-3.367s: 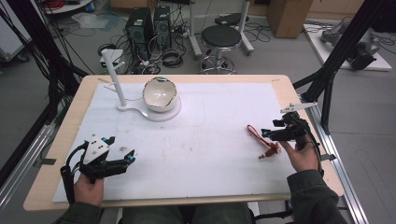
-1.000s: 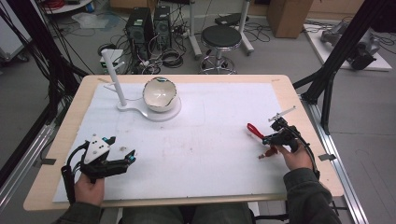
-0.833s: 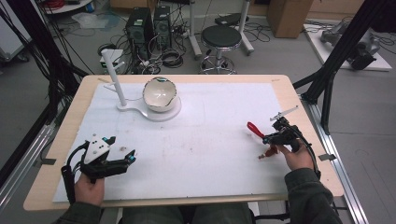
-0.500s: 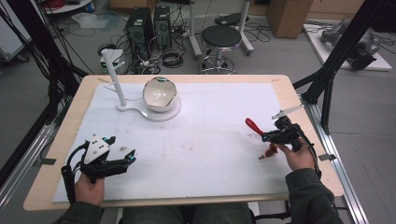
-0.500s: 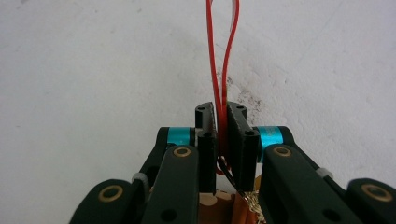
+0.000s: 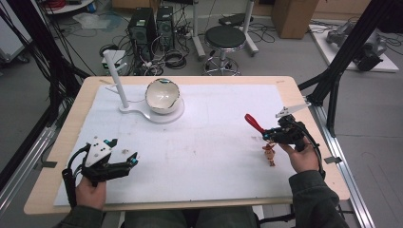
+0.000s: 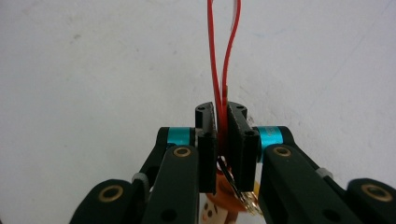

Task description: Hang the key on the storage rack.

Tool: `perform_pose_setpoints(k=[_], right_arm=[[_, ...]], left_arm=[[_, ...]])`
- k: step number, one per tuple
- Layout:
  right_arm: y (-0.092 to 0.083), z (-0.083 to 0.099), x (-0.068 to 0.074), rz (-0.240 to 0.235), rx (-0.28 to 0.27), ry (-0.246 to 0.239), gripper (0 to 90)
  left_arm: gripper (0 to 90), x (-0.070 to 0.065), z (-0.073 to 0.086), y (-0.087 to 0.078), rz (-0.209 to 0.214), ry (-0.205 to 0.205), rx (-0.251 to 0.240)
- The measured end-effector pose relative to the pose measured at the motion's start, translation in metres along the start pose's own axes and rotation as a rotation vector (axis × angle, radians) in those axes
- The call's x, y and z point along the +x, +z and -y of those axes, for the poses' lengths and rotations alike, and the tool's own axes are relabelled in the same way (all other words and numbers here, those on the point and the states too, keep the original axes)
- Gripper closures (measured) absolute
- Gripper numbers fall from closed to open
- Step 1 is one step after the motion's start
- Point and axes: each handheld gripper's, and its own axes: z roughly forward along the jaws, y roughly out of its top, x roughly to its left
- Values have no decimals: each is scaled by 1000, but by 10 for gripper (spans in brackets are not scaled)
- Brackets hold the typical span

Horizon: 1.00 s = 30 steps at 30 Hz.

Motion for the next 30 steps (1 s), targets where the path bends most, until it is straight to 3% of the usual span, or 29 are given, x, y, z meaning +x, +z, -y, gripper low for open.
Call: perform_pose_setpoints(k=[30], right_arm=[[-16, -53, 45, -106, -129, -126, 832]], left_arm=[[199, 1, 0, -2, -7, -4, -9]])
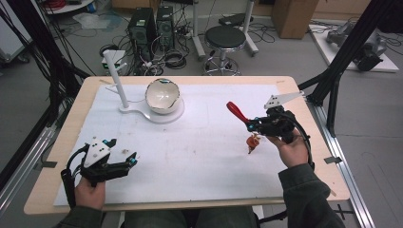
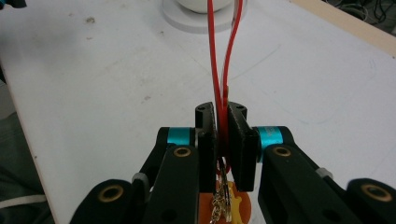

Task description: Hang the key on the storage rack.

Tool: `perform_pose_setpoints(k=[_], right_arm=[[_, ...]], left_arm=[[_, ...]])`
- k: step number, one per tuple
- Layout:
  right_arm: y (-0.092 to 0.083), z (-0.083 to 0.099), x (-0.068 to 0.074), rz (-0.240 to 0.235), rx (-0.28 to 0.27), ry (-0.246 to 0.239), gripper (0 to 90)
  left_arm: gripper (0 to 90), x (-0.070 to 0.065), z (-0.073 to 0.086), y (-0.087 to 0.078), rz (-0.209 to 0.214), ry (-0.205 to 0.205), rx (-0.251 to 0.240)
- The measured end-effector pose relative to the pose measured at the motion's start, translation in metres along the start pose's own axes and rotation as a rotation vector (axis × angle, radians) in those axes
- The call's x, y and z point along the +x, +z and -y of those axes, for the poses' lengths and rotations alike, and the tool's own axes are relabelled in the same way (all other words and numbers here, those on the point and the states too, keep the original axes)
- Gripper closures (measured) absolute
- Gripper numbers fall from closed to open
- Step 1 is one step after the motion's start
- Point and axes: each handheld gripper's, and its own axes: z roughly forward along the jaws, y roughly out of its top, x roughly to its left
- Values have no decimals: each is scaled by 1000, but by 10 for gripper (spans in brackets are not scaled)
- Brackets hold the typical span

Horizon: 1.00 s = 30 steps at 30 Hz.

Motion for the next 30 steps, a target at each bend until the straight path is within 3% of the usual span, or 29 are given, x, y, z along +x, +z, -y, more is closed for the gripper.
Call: perform_pose_setpoints(k=[10, 20, 30], right_arm=[[2, -17, 9, -22, -16, -38, 832], [0, -28, 11, -47, -54, -36, 832], [6, -45, 19, -74, -68, -66, 832]], left_arm=[[199, 1, 0, 0, -2, 0, -2], [199, 1, 0, 0, -2, -1, 0], [199, 1, 1, 0, -1, 1, 1]])
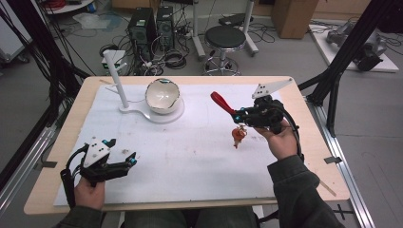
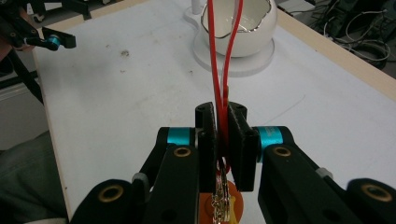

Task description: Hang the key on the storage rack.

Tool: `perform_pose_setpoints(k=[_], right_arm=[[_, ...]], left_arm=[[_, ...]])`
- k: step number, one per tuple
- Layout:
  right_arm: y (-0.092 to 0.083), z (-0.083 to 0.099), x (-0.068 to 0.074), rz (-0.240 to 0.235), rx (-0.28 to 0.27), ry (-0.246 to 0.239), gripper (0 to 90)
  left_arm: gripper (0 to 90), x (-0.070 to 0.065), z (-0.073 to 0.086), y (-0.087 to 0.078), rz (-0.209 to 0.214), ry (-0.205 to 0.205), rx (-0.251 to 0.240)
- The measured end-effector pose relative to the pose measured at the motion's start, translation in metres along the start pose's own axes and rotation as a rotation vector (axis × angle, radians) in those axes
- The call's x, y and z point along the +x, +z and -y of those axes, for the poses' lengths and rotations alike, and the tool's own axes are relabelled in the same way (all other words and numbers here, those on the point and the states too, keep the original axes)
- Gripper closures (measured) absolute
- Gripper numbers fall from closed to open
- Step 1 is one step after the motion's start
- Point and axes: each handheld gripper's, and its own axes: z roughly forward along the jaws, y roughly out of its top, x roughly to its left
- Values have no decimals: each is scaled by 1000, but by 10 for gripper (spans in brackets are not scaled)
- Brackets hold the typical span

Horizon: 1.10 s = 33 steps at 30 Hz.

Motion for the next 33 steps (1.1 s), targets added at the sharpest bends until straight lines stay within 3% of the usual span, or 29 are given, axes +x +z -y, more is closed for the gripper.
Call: perform_pose_setpoints(k=[33], right_arm=[[47, -54, 23, -81, 8, -82, 831]], left_arm=[[199, 1, 1, -1, 0, 2, 0]])
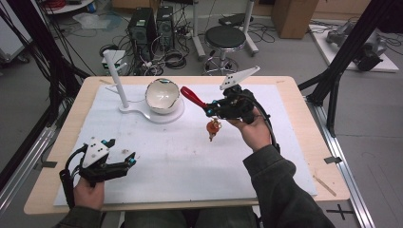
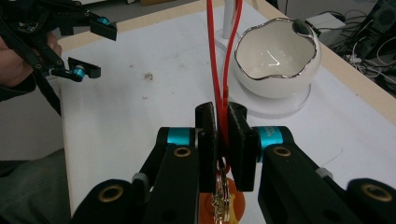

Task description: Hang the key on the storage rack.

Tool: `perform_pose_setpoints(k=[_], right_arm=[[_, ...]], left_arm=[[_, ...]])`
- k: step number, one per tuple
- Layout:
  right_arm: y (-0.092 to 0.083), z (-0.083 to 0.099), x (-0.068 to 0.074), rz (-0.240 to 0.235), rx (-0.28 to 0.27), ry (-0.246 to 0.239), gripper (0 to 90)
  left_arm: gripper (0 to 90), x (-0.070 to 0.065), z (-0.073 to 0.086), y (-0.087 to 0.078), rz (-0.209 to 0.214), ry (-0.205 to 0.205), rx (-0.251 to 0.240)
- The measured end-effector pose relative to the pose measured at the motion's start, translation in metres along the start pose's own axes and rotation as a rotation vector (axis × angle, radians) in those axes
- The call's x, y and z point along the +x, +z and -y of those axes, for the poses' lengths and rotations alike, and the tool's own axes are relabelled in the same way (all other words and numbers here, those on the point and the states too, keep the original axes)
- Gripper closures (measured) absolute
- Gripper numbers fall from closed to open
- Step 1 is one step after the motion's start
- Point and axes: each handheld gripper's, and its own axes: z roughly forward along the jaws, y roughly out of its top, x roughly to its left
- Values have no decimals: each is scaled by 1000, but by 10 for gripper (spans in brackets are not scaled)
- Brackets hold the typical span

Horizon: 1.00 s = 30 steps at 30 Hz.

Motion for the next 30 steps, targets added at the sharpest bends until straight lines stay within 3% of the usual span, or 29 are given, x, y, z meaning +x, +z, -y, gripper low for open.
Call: perform_pose_setpoints(k=[30], right_arm=[[53, -38, 9, -43, 6, -42, 832]], left_arm=[[199, 1, 1, 0, 1, -6, -6]])
